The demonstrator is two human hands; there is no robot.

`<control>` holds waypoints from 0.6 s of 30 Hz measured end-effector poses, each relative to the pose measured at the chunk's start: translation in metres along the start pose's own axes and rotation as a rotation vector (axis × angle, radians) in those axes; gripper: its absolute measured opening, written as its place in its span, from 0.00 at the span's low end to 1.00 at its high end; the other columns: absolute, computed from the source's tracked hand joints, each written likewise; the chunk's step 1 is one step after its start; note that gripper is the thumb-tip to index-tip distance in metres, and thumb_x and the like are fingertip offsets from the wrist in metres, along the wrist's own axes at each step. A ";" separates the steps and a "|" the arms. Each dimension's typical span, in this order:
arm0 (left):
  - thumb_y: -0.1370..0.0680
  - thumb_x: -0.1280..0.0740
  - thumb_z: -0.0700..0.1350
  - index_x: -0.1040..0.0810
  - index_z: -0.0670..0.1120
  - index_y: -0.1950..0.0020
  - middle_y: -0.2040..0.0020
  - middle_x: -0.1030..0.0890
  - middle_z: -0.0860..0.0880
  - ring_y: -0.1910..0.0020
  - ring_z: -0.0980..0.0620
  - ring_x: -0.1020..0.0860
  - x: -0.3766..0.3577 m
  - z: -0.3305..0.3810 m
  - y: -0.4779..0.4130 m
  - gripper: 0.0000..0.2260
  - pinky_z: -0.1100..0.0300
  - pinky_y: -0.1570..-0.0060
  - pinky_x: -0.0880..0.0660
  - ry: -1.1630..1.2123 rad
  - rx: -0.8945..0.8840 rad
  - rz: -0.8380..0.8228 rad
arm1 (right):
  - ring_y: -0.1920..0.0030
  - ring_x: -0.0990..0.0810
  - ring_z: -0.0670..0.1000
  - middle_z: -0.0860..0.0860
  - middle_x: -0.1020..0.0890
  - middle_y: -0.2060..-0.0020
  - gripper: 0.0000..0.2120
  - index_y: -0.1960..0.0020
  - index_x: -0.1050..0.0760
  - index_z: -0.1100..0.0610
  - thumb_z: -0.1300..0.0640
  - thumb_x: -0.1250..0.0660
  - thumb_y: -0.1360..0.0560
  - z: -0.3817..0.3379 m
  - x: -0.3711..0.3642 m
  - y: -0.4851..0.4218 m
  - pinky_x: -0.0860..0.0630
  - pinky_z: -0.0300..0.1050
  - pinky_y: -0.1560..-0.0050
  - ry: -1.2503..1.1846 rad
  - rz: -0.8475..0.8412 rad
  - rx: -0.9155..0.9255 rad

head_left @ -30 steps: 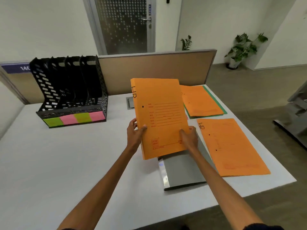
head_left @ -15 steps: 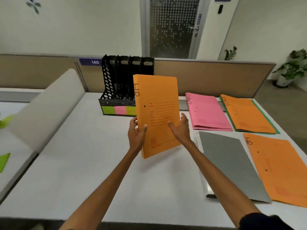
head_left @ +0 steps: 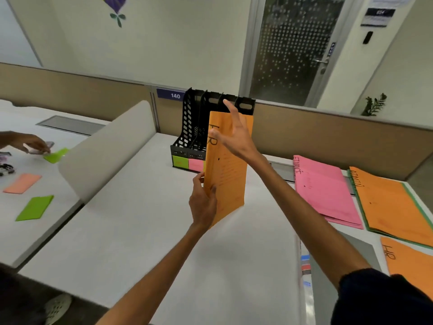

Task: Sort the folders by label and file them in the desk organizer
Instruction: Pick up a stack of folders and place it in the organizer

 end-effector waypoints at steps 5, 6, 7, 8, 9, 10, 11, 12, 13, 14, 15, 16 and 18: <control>0.21 0.34 0.47 0.36 0.44 0.33 0.35 0.26 0.44 0.46 0.42 0.20 0.006 0.022 -0.009 0.20 0.46 0.46 0.22 -0.001 -0.095 0.094 | 0.31 0.34 0.56 0.55 0.38 0.29 0.31 0.30 0.34 0.44 0.44 0.27 0.29 -0.021 0.004 -0.023 0.28 0.59 0.34 0.048 -0.055 0.033; 0.21 0.34 0.47 0.36 0.44 0.33 0.34 0.26 0.43 0.46 0.41 0.20 0.007 0.023 -0.011 0.20 0.45 0.46 0.22 0.000 -0.098 0.103 | 0.32 0.33 0.56 0.54 0.36 0.31 0.30 0.31 0.32 0.45 0.45 0.27 0.30 -0.027 0.006 -0.027 0.26 0.59 0.36 0.038 -0.052 0.052; 0.21 0.34 0.48 0.37 0.43 0.32 0.34 0.27 0.43 0.46 0.41 0.20 0.009 0.024 -0.015 0.21 0.45 0.46 0.22 -0.002 -0.102 0.109 | 0.33 0.32 0.55 0.54 0.34 0.32 0.29 0.32 0.31 0.46 0.45 0.26 0.30 -0.034 0.009 -0.030 0.25 0.59 0.38 0.024 -0.042 0.074; 0.21 0.35 0.48 0.37 0.43 0.32 0.34 0.27 0.42 0.46 0.41 0.20 0.011 0.025 -0.018 0.21 0.44 0.46 0.22 -0.007 -0.115 0.118 | 0.34 0.31 0.54 0.54 0.33 0.33 0.28 0.33 0.30 0.48 0.45 0.26 0.30 -0.041 0.011 -0.033 0.24 0.58 0.38 0.012 -0.027 0.097; 0.21 0.36 0.49 0.37 0.42 0.31 0.34 0.27 0.42 0.47 0.40 0.20 0.014 0.028 -0.021 0.22 0.44 0.47 0.22 -0.011 -0.139 0.129 | 0.35 0.30 0.53 0.54 0.31 0.34 0.27 0.34 0.29 0.49 0.46 0.26 0.30 -0.048 0.013 -0.036 0.25 0.56 0.38 0.007 -0.008 0.119; 0.21 0.37 0.50 0.37 0.42 0.31 0.34 0.27 0.41 0.48 0.40 0.20 0.017 0.031 -0.025 0.22 0.43 0.48 0.21 -0.017 -0.171 0.142 | 0.35 0.29 0.53 0.53 0.30 0.35 0.27 0.35 0.28 0.50 0.46 0.26 0.30 -0.056 0.014 -0.039 0.26 0.54 0.37 0.010 0.010 0.139; 0.21 0.38 0.51 0.37 0.42 0.31 0.34 0.27 0.41 0.48 0.39 0.19 0.020 0.035 -0.029 0.22 0.43 0.49 0.20 -0.028 -0.204 0.157 | 0.35 0.29 0.52 0.53 0.29 0.36 0.26 0.35 0.28 0.52 0.47 0.25 0.30 -0.063 0.014 -0.043 0.27 0.52 0.36 0.015 0.024 0.157; 0.20 0.38 0.51 0.38 0.43 0.31 0.34 0.28 0.41 0.48 0.39 0.19 0.023 0.038 -0.033 0.21 0.43 0.50 0.19 -0.043 -0.234 0.177 | 0.35 0.29 0.52 0.53 0.29 0.36 0.26 0.36 0.28 0.53 0.48 0.25 0.30 -0.070 0.013 -0.046 0.27 0.50 0.35 0.021 0.035 0.176; 0.20 0.38 0.50 0.39 0.45 0.31 0.33 0.28 0.41 0.48 0.39 0.20 0.026 0.041 -0.039 0.20 0.44 0.51 0.19 -0.058 -0.256 0.200 | 0.35 0.29 0.52 0.53 0.29 0.36 0.26 0.36 0.28 0.55 0.49 0.25 0.30 -0.077 0.010 -0.049 0.28 0.48 0.35 0.026 0.043 0.193; 0.20 0.37 0.49 0.41 0.48 0.32 0.33 0.29 0.41 0.47 0.39 0.20 0.028 0.042 -0.044 0.20 0.46 0.52 0.20 -0.068 -0.276 0.219 | 0.36 0.29 0.52 0.54 0.29 0.37 0.26 0.36 0.28 0.56 0.50 0.25 0.30 -0.084 0.007 -0.052 0.28 0.46 0.35 0.030 0.045 0.210; 0.19 0.37 0.48 0.42 0.50 0.33 0.33 0.30 0.41 0.45 0.39 0.21 0.031 0.044 -0.051 0.19 0.49 0.52 0.21 -0.070 -0.298 0.234 | 0.36 0.28 0.51 0.54 0.29 0.37 0.25 0.36 0.28 0.57 0.51 0.25 0.30 -0.092 0.003 -0.056 0.28 0.43 0.36 0.031 0.044 0.227; 0.19 0.36 0.47 0.42 0.51 0.33 0.33 0.30 0.41 0.44 0.39 0.21 0.034 0.044 -0.058 0.19 0.53 0.53 0.22 -0.067 -0.322 0.244 | 0.37 0.28 0.51 0.54 0.28 0.38 0.25 0.37 0.28 0.58 0.52 0.25 0.30 -0.099 0.000 -0.060 0.29 0.40 0.37 0.033 0.045 0.245; 0.20 0.35 0.45 0.42 0.50 0.33 0.34 0.31 0.41 0.42 0.39 0.23 0.041 0.043 -0.076 0.20 0.59 0.54 0.25 -0.058 -0.365 0.246 | 0.38 0.28 0.51 0.55 0.28 0.39 0.24 0.38 0.28 0.59 0.53 0.25 0.30 -0.113 -0.006 -0.069 0.30 0.36 0.40 0.047 0.061 0.272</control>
Point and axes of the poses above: each hand's wrist, its own y-axis away from the middle knuckle, its own x-axis out of the back of the hand, z = x × y, the point moved 9 cm from there along -y, towards the middle knuckle
